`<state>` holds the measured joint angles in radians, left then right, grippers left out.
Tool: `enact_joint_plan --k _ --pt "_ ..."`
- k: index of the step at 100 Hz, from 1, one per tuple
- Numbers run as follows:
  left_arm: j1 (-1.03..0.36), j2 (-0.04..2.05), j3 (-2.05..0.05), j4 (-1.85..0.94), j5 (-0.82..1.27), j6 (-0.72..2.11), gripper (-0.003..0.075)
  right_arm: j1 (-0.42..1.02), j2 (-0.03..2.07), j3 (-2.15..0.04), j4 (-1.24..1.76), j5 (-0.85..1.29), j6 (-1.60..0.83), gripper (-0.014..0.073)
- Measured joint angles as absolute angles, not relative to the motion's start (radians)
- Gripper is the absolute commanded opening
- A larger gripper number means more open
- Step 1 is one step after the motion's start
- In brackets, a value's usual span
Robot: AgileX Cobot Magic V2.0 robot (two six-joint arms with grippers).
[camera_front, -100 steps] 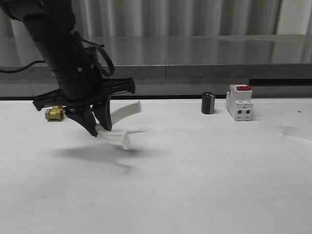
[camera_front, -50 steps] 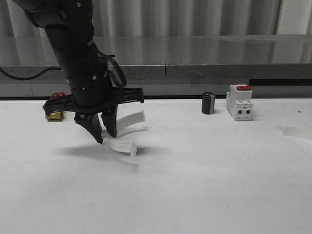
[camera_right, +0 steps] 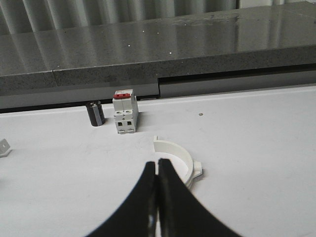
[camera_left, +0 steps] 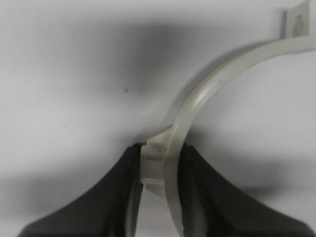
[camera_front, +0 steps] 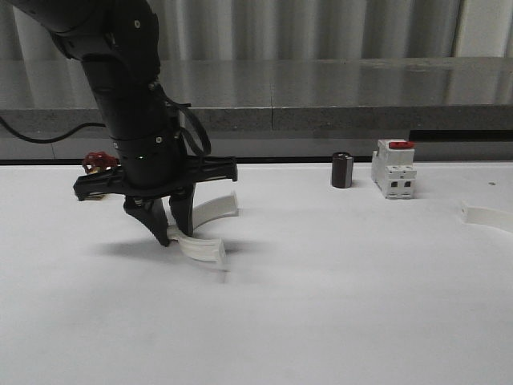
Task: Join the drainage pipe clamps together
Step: 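Carry the clamp half to the table center, set it down, release, then raise the left gripper away from the placed clamp half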
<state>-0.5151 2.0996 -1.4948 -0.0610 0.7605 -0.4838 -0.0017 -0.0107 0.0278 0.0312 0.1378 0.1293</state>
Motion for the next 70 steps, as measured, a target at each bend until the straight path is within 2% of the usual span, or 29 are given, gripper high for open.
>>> enact_joint_plan --k 11,16,21,47,70 --pt "-0.518 2.101 -1.497 -0.069 0.761 -0.484 0.0557 -0.002 -0.011 0.028 0.031 0.138 0.129 -0.0118" --pt "-0.518 2.101 -1.499 -0.069 0.761 -0.484 0.0639 -0.002 -0.011 0.028 0.031 0.138 0.129 -0.0118" --pt "-0.518 2.101 -1.500 -0.069 0.761 -0.484 0.0685 -0.002 -0.011 0.028 0.031 0.138 0.129 -0.0118" --pt "-0.518 2.057 -1.490 -0.028 0.784 -0.438 0.0659 -0.002 -0.011 0.028 0.031 0.138 0.129 -0.0118" --pt "-0.495 1.856 -1.477 0.070 0.781 -0.378 0.0659 -0.002 -0.011 0.028 0.031 0.138 0.129 -0.0118"
